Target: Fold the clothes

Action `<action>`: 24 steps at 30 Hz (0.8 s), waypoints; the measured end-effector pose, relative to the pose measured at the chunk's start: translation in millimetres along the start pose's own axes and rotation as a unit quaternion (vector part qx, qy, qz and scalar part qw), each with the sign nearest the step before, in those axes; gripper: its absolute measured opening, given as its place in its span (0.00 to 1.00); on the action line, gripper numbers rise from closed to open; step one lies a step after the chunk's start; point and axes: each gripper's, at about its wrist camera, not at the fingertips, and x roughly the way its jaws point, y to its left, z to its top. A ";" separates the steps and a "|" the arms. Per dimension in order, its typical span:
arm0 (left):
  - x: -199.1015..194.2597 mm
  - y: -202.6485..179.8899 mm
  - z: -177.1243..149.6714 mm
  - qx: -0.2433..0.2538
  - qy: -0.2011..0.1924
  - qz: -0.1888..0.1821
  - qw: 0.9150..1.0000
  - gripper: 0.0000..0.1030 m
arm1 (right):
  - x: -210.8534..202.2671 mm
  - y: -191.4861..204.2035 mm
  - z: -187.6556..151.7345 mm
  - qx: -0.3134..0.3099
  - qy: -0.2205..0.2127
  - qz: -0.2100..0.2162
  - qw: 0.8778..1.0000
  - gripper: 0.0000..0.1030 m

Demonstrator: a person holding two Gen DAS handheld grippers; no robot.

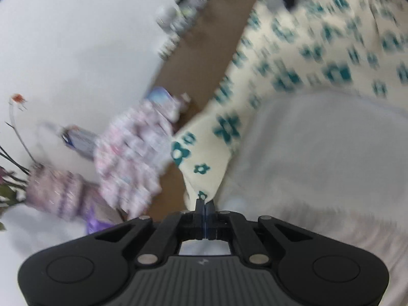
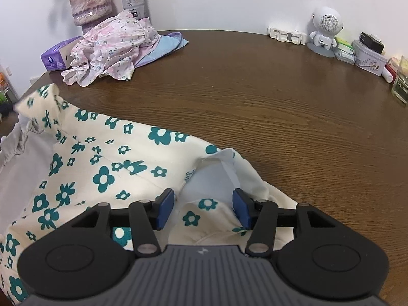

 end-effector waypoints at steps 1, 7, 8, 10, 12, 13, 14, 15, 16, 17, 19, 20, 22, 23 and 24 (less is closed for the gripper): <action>3.3 -2.5 -1.9 -0.003 0.006 -0.002 1.000 0.00 | -0.2 0.2 0.0 0.000 0.000 0.000 1.000 0.50; -15.7 19.2 -5.9 -0.072 -0.007 -0.004 0.997 0.16 | -16.7 -2.1 -4.0 0.011 -0.014 0.007 1.000 0.50; -23.7 26.4 -7.5 -0.094 -0.018 -0.003 0.995 0.24 | -22.8 -3.4 -5.8 0.013 -0.020 0.009 1.000 0.50; -40.7 44.3 -9.8 -0.158 -0.050 0.000 0.986 0.35 | -34.1 -7.0 -10.4 0.020 -0.029 0.009 0.999 0.50; -47.9 58.9 -2.4 -0.228 -0.081 -0.008 0.970 0.36 | -43.4 -12.6 -16.6 0.031 -0.033 0.004 0.999 0.50; -46.5 62.2 2.9 -0.249 -0.090 -0.012 0.964 0.36 | -46.9 -14.8 -19.7 0.035 -0.034 0.001 0.999 0.50; -45.1 65.6 8.1 -0.269 -0.100 -0.016 0.958 0.36 | -50.1 -17.0 -22.7 0.039 -0.035 -0.004 0.999 0.50; -40.4 65.9 14.9 -0.283 -0.102 -0.018 0.954 0.36 | -52.9 -19.2 -25.7 0.043 -0.036 -0.009 0.998 0.50; -32.4 63.2 23.3 -0.289 -0.097 -0.020 0.952 0.36 | -55.5 -21.1 -28.5 0.048 -0.038 -0.013 0.998 0.50; -21.9 60.5 30.9 -0.295 -0.088 -0.023 0.951 0.36 | -58.2 -22.7 -31.1 0.054 -0.040 -0.014 0.998 0.50; 0.8 53.1 41.8 -0.305 -0.054 -0.034 0.950 0.36 | -61.7 -24.3 -35.3 0.057 -0.043 -0.022 0.997 0.50; 11.1 49.4 44.5 -0.310 -0.037 -0.040 0.949 0.35 | -63.0 -24.7 -37.2 0.057 -0.044 -0.028 0.997 0.50; 26.7 43.3 44.8 -0.324 -0.011 -0.046 0.945 0.31 | -64.4 -26.6 -41.3 0.055 -0.042 -0.041 0.997 0.50; 28.5 42.6 42.1 -0.336 -0.013 -0.045 0.941 0.30 | -64.2 -29.8 -43.7 0.057 -0.039 -0.047 0.997 0.50; 30.3 41.8 39.5 -0.348 -0.014 -0.044 0.936 0.30 | -63.9 -33.0 -46.2 0.059 -0.036 -0.052 0.996 0.50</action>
